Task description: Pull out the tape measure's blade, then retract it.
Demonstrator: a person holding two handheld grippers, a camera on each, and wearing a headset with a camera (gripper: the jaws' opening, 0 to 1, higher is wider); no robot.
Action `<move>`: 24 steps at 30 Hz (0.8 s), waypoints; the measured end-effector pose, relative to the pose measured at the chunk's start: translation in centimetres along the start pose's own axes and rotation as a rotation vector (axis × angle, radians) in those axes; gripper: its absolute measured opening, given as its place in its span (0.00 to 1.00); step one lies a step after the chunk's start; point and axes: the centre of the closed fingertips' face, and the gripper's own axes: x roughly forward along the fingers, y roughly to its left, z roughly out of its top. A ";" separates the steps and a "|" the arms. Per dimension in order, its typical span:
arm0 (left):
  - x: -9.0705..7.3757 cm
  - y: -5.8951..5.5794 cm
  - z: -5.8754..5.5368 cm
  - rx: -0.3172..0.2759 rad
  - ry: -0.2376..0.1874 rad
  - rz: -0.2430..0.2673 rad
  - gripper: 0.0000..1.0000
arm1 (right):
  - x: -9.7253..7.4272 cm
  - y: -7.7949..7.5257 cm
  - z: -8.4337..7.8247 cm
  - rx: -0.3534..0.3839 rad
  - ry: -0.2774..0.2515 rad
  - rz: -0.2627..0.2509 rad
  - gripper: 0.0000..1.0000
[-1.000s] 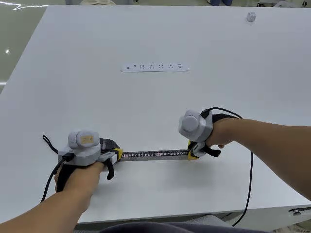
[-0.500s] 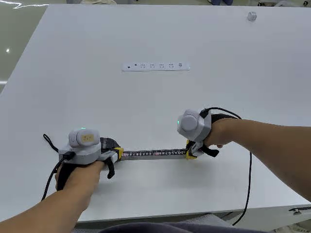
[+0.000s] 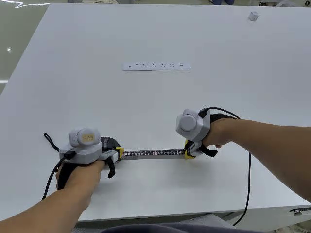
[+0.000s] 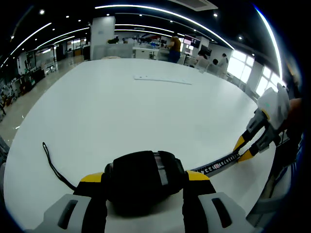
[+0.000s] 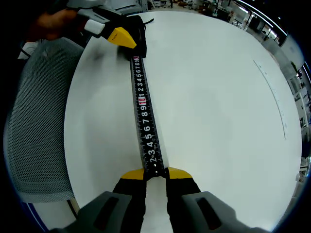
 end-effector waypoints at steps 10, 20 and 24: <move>0.2 0.1 0.0 -0.002 0.000 -0.001 0.59 | 0.2 0.0 0.4 0.007 -0.005 -0.001 0.15; 0.4 0.2 -0.1 -0.002 0.002 -0.002 0.59 | 0.4 0.1 1.0 0.004 -0.011 0.002 0.15; 0.3 0.1 -0.1 -0.002 0.002 -0.004 0.59 | 0.5 0.2 1.2 0.003 -0.014 0.004 0.15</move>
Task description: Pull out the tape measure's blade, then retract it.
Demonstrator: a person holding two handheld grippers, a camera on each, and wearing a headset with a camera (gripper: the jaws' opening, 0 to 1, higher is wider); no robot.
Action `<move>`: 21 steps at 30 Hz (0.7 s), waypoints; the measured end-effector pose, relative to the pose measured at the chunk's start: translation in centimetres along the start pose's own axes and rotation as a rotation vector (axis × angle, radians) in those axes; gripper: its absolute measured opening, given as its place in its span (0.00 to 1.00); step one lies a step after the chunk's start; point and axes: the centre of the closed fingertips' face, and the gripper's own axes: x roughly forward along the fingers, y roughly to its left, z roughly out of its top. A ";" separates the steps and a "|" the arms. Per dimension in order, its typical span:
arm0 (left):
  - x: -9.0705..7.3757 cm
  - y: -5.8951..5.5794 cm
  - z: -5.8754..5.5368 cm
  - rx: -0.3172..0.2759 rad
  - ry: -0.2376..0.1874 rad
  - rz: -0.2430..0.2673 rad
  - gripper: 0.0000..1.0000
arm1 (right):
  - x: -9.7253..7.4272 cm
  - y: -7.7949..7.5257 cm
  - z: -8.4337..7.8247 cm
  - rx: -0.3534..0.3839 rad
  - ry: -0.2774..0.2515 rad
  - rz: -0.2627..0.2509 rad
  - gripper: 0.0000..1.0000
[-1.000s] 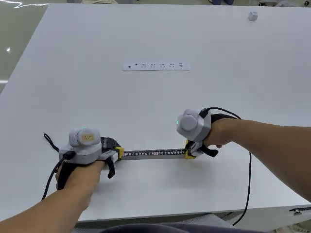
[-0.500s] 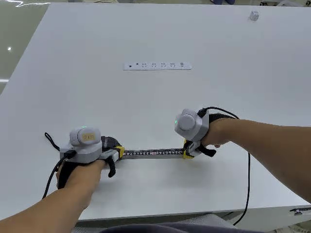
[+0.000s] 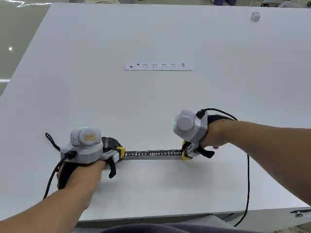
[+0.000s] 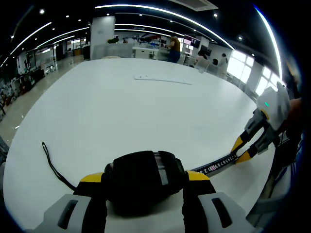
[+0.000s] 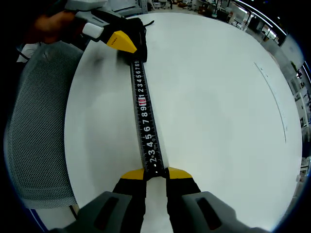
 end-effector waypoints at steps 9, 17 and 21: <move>0.1 0.0 0.0 -0.001 0.001 0.000 0.59 | 0.1 0.1 0.6 0.001 -0.008 0.000 0.15; 0.2 0.1 -0.1 -0.002 0.004 -0.002 0.59 | 0.2 0.2 1.1 0.000 -0.016 0.000 0.15; 0.3 0.2 0.0 -0.002 0.003 -0.001 0.59 | 0.3 0.2 1.3 -0.002 -0.017 0.001 0.15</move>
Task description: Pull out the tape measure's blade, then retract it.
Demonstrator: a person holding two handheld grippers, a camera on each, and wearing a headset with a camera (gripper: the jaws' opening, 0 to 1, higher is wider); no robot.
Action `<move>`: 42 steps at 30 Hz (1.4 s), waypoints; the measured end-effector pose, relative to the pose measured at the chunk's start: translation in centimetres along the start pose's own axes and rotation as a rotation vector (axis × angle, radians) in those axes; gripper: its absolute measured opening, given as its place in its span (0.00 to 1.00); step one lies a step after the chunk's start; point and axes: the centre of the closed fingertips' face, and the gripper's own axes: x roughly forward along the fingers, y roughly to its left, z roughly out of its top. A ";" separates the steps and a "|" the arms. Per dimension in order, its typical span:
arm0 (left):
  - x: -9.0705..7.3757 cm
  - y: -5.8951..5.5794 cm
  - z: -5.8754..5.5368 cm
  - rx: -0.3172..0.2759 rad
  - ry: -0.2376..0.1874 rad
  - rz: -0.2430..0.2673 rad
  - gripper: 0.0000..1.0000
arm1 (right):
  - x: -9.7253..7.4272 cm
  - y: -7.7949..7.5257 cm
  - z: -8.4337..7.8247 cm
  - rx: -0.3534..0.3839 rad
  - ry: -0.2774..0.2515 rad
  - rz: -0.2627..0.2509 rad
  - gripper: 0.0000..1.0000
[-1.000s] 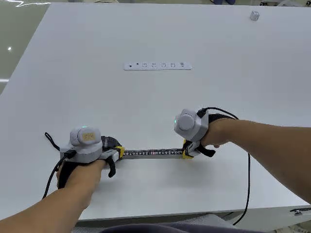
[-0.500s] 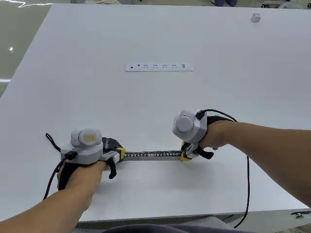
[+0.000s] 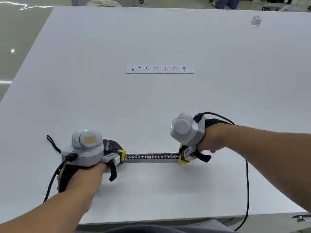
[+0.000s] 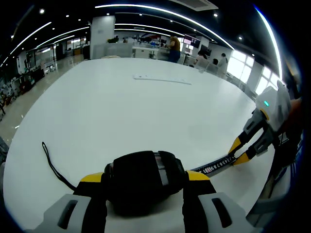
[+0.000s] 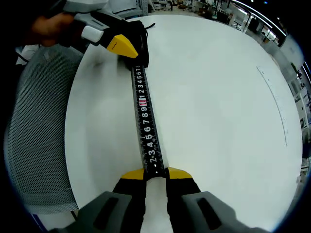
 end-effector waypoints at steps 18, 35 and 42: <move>-0.1 0.0 0.0 -0.002 0.000 -0.002 0.60 | 0.3 0.2 0.8 -0.002 -0.012 0.005 0.15; -0.1 0.0 0.0 -0.003 -0.001 -0.003 0.60 | 0.5 0.3 1.5 -0.001 -0.022 0.009 0.15; -0.2 -0.1 0.0 -0.004 -0.002 -0.005 0.60 | 0.6 0.4 1.7 -0.003 -0.025 0.010 0.15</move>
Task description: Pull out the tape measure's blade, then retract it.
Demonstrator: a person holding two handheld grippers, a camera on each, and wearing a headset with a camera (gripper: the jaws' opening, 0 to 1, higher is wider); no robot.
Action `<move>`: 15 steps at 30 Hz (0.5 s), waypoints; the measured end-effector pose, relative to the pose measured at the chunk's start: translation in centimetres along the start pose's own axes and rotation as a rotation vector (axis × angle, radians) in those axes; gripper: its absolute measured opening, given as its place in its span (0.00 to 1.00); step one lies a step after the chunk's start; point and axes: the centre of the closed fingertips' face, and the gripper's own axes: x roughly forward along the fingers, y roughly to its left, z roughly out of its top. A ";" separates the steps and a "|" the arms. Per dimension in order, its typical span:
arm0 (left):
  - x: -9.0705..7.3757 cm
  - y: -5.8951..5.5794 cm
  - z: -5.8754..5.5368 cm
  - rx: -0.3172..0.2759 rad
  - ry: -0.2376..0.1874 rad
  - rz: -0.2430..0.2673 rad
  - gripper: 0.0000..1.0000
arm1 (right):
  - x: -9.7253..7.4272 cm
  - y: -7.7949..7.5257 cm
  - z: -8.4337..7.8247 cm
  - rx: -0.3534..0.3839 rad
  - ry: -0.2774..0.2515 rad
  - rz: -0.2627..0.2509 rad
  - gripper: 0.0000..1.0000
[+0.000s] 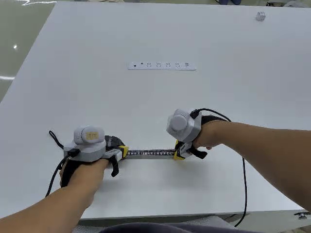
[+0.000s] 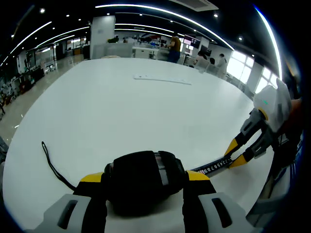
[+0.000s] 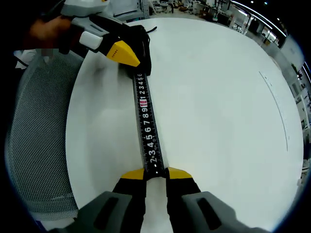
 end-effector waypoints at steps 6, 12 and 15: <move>0.0 0.0 0.0 0.000 -0.001 -0.001 0.60 | 0.0 0.0 0.2 -0.001 -0.003 0.001 0.15; -0.1 0.0 0.0 0.001 -0.002 -0.001 0.60 | 0.2 0.1 0.5 -0.003 -0.004 0.002 0.15; -0.1 0.0 0.0 0.001 -0.002 -0.001 0.60 | 0.2 0.1 0.7 -0.007 -0.003 0.002 0.15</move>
